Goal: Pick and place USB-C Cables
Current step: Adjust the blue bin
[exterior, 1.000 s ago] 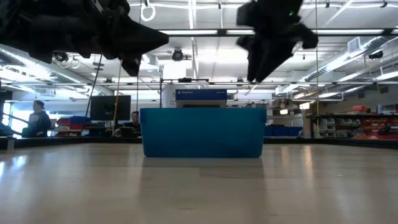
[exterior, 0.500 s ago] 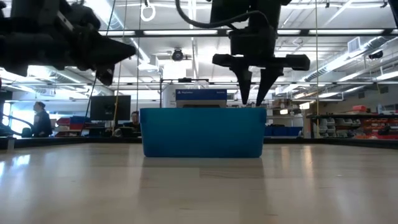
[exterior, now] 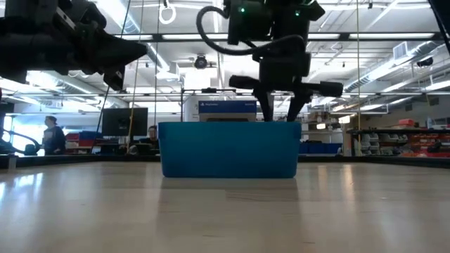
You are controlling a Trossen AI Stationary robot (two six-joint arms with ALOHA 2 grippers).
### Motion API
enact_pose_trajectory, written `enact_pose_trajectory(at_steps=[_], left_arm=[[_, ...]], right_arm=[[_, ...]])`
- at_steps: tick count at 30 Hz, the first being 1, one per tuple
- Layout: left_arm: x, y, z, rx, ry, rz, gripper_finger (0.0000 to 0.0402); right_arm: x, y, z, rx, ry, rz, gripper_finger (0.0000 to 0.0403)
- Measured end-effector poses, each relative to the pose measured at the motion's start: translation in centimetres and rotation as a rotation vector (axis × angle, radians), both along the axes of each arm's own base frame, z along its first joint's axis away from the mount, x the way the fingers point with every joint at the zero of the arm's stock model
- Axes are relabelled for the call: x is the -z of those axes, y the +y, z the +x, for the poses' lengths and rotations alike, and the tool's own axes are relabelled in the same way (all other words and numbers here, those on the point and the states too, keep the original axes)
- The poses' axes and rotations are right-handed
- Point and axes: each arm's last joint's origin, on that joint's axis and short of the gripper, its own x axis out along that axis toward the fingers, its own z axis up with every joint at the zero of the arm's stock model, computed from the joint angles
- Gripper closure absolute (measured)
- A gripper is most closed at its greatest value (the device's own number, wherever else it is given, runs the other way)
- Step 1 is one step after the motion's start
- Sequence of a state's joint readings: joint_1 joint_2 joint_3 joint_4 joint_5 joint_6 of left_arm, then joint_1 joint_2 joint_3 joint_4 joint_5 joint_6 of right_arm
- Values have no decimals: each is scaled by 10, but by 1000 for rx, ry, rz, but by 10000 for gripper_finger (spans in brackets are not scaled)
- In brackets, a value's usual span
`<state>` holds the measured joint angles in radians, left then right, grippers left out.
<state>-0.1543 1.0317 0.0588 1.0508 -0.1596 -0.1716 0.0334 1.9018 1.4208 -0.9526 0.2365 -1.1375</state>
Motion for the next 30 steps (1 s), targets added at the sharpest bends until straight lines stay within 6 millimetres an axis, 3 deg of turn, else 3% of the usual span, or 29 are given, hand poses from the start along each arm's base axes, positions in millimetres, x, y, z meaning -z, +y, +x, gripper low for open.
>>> enact_pose_trajectory(at_steps=[6, 12, 16, 21, 30], left_arm=[[0, 0, 0, 0, 1, -5, 391], [0, 0, 0, 1, 1, -7, 391], [0, 0, 0, 1, -1, -8, 391], [0, 0, 0, 1, -1, -8, 391], [-1, 0, 0, 3, -6, -28, 391]], right_arm=[[13, 9, 4, 19, 20, 20, 268], [13, 25, 5, 221, -50, 117, 282], [13, 40, 2, 297, -50, 142, 314], [13, 56, -1, 326, -49, 167, 388], [12, 68, 2, 421, -107, 230, 395]])
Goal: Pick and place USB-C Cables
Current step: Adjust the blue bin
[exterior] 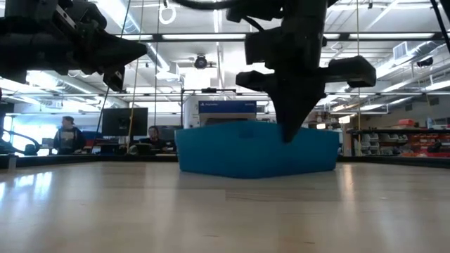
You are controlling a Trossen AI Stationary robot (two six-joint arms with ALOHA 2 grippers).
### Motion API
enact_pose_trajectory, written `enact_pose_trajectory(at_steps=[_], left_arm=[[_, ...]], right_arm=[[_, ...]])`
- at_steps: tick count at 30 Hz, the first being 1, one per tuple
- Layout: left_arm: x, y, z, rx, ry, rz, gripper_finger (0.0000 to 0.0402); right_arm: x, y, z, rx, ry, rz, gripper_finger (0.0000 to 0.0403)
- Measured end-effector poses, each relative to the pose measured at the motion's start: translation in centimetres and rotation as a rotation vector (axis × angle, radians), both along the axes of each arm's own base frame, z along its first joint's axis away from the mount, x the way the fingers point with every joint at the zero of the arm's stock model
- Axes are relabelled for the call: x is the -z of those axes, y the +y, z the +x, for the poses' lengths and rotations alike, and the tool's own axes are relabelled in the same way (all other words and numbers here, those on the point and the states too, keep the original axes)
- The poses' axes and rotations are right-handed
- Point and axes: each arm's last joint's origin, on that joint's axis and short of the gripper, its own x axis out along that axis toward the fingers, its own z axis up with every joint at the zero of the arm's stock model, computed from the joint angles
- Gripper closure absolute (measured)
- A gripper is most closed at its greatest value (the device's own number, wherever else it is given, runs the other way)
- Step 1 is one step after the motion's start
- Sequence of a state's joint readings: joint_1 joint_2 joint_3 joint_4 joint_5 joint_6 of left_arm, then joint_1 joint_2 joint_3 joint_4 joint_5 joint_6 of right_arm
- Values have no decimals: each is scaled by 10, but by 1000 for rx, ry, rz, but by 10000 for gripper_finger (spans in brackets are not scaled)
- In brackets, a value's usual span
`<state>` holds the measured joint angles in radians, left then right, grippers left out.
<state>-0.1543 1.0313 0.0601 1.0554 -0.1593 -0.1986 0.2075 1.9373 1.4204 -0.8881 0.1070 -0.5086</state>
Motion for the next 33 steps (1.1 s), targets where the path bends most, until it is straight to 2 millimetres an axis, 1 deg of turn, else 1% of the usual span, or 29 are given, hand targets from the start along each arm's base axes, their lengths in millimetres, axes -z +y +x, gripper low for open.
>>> enact_pose_trajectory(at_steps=[2, 7, 12, 14, 16, 19, 22, 25, 29, 33], left_arm=[[0, 0, 0, 0, 0, 0, 391], [0, -1, 0, 23, -2, 1, 391], [0, -1, 0, 26, -2, 2, 391], [0, -1, 0, 27, -2, 2, 391], [0, -1, 0, 27, -2, 2, 391], [0, -1, 0, 27, -2, 3, 391], [0, -1, 0, 30, -2, 2, 391], [0, -1, 0, 34, -2, -2, 391], [0, -2, 0, 41, -2, -3, 391], [0, -3, 0, 47, -2, 0, 391]], right_arm=[[0, 2, 0, -18, -1, -1, 382], [-3, 2, -2, -20, -9, -33, 320], [-20, 1, -4, -4, -78, -23, 263], [-26, -1, -8, 23, -79, -30, 245], [-27, -6, -10, 65, -52, -29, 232], [-22, -13, -11, 135, -22, 1, 222], [-16, -15, -9, 181, -12, -5, 222], [-15, -16, -10, 189, -15, -10, 228], [-11, -21, -14, 220, 30, -20, 233], [-4, -21, -17, 249, 34, -8, 234]])
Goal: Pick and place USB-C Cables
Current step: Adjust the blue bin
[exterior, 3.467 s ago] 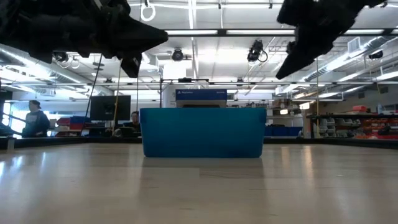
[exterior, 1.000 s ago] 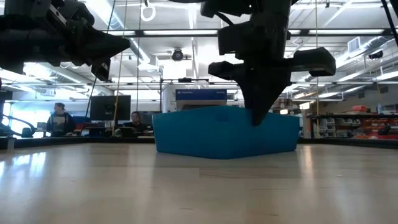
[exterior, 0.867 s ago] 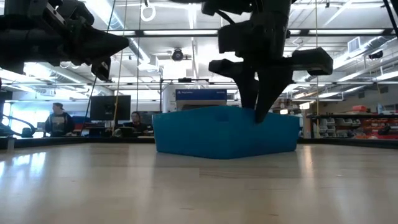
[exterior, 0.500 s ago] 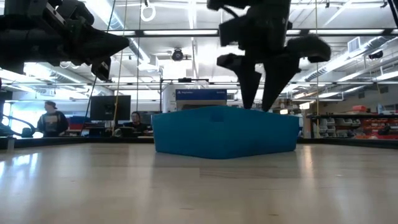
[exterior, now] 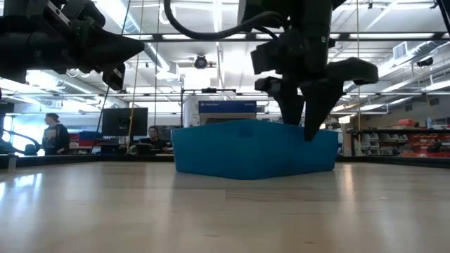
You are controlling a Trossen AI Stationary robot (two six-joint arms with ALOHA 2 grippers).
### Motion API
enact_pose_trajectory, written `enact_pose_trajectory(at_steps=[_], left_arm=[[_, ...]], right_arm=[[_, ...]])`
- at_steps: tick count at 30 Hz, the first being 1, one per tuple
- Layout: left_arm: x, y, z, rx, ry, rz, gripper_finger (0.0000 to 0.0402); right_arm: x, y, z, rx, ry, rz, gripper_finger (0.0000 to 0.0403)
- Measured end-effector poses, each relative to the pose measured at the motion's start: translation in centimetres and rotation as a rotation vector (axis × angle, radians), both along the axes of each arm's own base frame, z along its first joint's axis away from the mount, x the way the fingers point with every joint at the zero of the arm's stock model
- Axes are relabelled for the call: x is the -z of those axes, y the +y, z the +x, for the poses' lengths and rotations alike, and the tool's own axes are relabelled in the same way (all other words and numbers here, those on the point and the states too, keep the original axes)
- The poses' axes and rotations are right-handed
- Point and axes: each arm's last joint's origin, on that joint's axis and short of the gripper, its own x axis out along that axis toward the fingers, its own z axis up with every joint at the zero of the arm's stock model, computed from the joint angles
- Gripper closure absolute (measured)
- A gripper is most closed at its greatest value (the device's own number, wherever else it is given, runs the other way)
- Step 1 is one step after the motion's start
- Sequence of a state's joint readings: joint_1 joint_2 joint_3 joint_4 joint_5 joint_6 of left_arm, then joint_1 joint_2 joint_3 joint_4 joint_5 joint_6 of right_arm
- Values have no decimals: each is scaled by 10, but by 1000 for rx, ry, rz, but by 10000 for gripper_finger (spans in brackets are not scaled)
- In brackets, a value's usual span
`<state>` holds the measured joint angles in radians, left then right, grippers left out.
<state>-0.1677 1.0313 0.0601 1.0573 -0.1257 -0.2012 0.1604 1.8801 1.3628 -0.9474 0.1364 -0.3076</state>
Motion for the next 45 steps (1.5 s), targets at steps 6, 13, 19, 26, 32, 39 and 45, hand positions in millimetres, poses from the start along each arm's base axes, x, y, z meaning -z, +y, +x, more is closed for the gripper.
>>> enact_pose_trajectory(at_steps=[6, 13, 19, 26, 32, 39, 45], left_arm=[[0, 0, 0, 0, 0, 1, 391], [0, 0, 0, 0, 0, 3, 391], [0, 0, 0, 0, 0, -1, 391], [-1, 0, 0, 0, -15, -6, 391], [-2, 0, 0, 0, -20, -8, 391], [-2, 0, 0, 0, -21, -7, 391], [-2, 0, 0, -1, -24, -3, 391]], right_arm=[[9, -1, -1, 41, -21, -18, 256], [8, 1, 4, 79, -74, 30, 367], [-4, 4, 13, 198, -142, 110, 394], [-15, 6, 25, 250, -236, 182, 398], [-17, -3, 30, 370, -282, 216, 398], [-19, -15, 36, 502, -336, 284, 399], [-6, -14, 45, 524, -334, 315, 399]])
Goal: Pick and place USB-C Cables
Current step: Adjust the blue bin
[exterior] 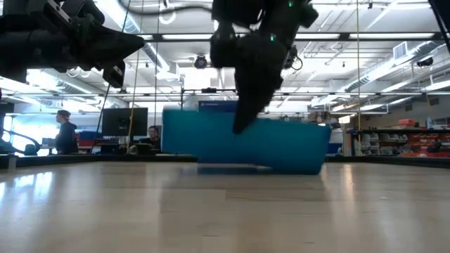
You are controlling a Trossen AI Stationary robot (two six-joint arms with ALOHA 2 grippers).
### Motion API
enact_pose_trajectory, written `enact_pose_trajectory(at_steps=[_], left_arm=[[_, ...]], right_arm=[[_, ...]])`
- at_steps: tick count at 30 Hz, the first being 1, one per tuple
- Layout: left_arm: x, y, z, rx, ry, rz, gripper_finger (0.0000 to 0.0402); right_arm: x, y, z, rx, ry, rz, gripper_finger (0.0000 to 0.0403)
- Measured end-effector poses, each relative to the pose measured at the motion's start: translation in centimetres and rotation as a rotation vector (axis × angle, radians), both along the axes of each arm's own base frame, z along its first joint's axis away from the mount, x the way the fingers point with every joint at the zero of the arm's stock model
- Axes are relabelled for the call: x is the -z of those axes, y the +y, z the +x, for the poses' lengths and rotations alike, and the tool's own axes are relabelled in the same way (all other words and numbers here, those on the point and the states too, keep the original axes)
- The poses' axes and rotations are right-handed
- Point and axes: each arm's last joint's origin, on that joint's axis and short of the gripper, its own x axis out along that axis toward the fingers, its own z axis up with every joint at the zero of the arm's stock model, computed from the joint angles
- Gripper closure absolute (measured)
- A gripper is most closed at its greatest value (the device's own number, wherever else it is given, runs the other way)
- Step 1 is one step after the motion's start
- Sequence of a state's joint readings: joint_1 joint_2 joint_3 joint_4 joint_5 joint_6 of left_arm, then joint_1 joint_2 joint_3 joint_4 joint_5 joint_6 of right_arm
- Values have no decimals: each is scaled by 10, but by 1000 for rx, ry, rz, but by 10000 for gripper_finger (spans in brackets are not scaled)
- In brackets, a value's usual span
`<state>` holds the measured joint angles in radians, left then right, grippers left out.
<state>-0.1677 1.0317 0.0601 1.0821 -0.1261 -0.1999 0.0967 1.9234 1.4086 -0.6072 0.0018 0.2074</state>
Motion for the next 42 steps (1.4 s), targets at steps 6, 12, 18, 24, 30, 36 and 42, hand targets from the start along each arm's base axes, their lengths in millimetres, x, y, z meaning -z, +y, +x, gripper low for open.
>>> enact_pose_trajectory(at_steps=[6, 12, 18, 24, 30, 36, 42], left_arm=[[0, 0, 0, 0, -2, 1, 391], [0, 0, 0, 0, 2, 2, 391], [-1, 0, 0, 0, -5, 1, 391], [0, 0, 0, 0, 3, 4, 391], [0, 0, 0, 0, 3, 5, 391], [0, 0, 0, 0, 3, 5, 391], [0, 0, 0, 0, 3, 5, 391]], right_arm=[[22, 1, 6, -24, 57, 0, 400], [18, -6, 9, -17, 9, -1, 400], [17, -11, 10, -40, 9, 2, 400], [17, -8, 10, -60, 13, 3, 399], [18, -8, 9, -66, 23, 4, 398], [18, -6, 8, -72, 28, 4, 393], [18, -3, 8, -79, 28, 5, 387]])
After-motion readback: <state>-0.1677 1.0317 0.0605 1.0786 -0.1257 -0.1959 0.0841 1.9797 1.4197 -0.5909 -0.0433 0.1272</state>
